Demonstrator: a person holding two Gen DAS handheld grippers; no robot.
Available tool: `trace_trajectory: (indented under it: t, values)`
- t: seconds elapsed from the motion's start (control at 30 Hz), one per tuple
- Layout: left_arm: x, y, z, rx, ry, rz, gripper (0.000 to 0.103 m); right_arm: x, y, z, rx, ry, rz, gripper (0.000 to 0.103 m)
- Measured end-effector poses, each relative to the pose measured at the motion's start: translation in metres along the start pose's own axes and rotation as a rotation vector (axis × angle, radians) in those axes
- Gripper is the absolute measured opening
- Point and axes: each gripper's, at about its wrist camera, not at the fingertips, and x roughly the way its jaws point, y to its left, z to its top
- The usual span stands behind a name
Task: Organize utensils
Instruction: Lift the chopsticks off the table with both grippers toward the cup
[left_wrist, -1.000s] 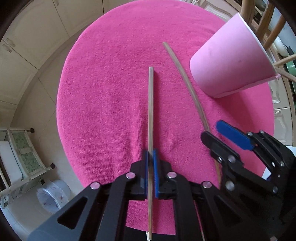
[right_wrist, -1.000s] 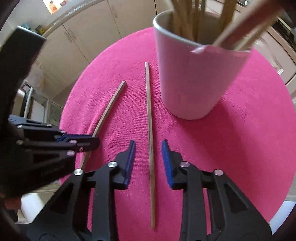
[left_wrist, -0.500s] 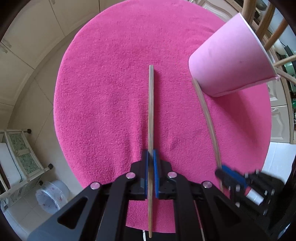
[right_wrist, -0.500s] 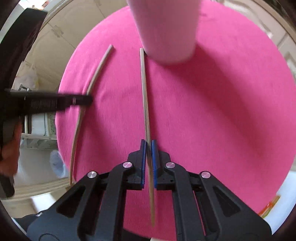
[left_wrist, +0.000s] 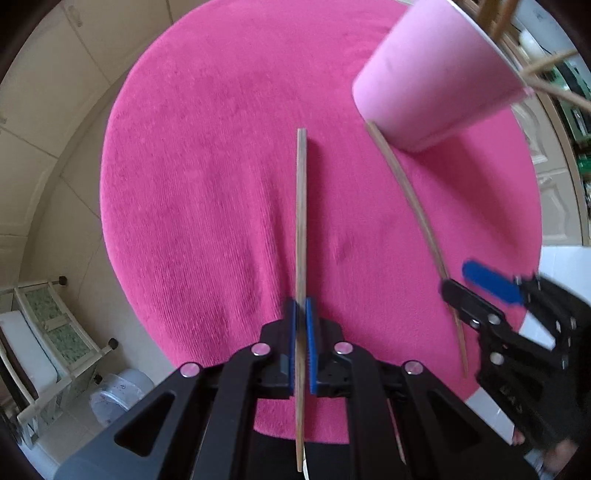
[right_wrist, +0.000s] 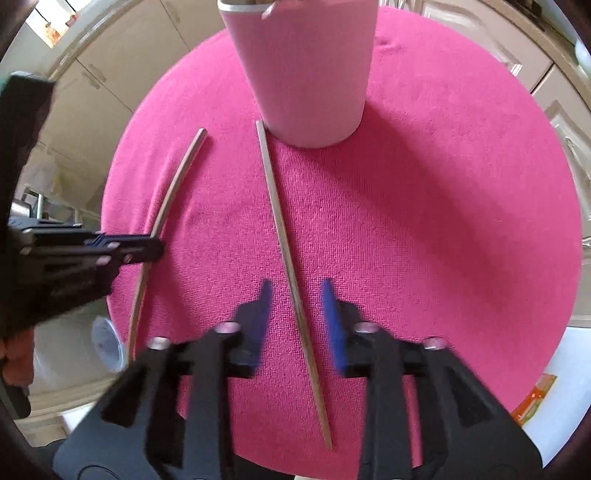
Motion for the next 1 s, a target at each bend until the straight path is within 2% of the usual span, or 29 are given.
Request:
trace_trajectory:
  t: [0.03,0.13,0.17,0.23,0.3,0.37,0.6,0.67,0.87,1.0]
  values:
    - [0.0,0.001,-0.003,-0.002,0.001,-0.002,0.006,-0.001,0.003,-0.004,0.0,-0.012,-0.001,0.04]
    - [-0.001,0.005,-0.002,-0.017,0.006,-0.018,0.006,-0.002,0.007,0.003,-0.007,-0.041,-0.001,0.04]
    - [-0.001,0.005,-0.002,-0.021,0.008,-0.018,0.006,0.0,0.009,0.007,-0.012,-0.042,-0.002,0.035]
    - [-0.002,0.001,0.0,-0.01,0.005,-0.005,0.006,0.007,0.017,0.014,-0.028,-0.043,-0.01,0.031]
    - [-0.001,-0.001,0.002,-0.002,0.008,0.003,0.006,0.013,0.024,0.022,-0.05,-0.037,-0.011,0.019]
    - [-0.002,-0.002,0.004,-0.009,0.013,0.003,0.006,0.016,0.028,0.034,-0.067,-0.022,-0.008,0.014]
    - [-0.002,-0.004,0.007,-0.004,0.016,0.017,0.006,0.03,0.036,0.051,-0.131,0.034,-0.026,0.011]
    - [-0.002,-0.007,0.004,0.003,0.002,0.026,0.006,0.029,0.034,0.049,-0.144,0.032,-0.03,0.006]
    - [-0.01,-0.012,-0.002,0.01,-0.048,0.047,0.006,0.018,0.018,0.026,-0.137,0.012,-0.007,0.006]
    - [-0.023,-0.017,-0.006,0.029,-0.111,0.059,0.006,0.009,0.012,0.01,-0.133,-0.001,0.006,0.006]
